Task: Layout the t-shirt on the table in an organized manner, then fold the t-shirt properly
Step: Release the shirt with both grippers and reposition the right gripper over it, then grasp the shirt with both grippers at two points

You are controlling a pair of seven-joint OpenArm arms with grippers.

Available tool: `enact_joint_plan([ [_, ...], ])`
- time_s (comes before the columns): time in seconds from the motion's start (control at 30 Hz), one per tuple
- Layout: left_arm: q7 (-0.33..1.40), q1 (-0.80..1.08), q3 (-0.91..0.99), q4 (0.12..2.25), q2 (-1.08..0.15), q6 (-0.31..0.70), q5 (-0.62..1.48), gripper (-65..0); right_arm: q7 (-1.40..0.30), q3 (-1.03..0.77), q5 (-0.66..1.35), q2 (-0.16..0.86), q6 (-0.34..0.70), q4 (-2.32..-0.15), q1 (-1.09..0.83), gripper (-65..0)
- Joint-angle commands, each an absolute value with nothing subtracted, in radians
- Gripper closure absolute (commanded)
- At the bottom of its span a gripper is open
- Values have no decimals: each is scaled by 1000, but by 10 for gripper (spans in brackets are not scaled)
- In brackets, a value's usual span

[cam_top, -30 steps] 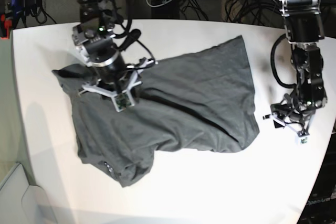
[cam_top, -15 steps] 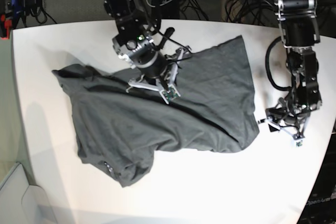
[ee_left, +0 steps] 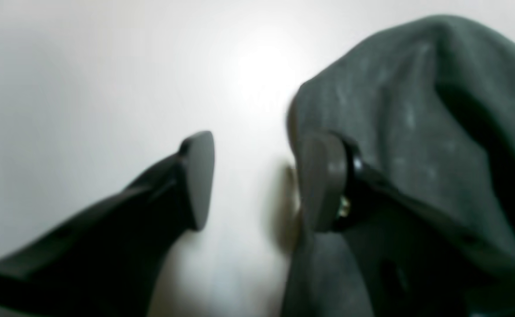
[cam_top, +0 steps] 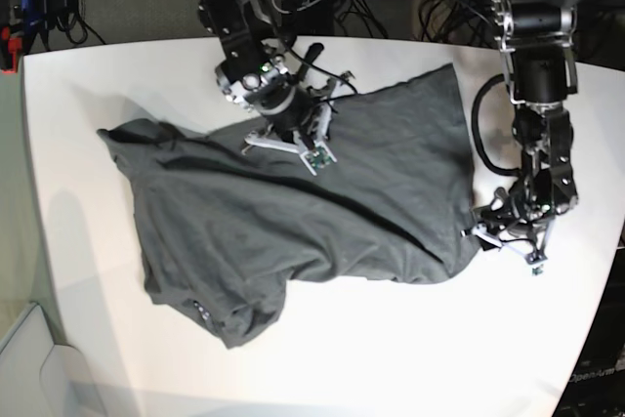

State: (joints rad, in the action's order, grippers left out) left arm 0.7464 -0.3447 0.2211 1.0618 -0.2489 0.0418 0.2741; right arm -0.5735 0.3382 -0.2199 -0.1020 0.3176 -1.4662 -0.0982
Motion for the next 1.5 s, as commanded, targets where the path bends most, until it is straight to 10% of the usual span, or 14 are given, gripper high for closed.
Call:
enact_joint_plan([
  [0.0,728,-372,225,1078,-257,42,274,-319,-622,337,-234,-102,318,-1471,-116,0],
  [0.8,740,-387,223,1181,-229,42,469,-309,-634,338,-239,-1,318,-1808,-245,0],
  [1.17,828,-380,107,1211,-179,42,552,-6,-782,337,-240,19,318,-1845,-38,0],
  [1.47,700,-341,-122,1072,-163,31,549,-3,-851,334,-239,77,318,-1773,185,0],
])
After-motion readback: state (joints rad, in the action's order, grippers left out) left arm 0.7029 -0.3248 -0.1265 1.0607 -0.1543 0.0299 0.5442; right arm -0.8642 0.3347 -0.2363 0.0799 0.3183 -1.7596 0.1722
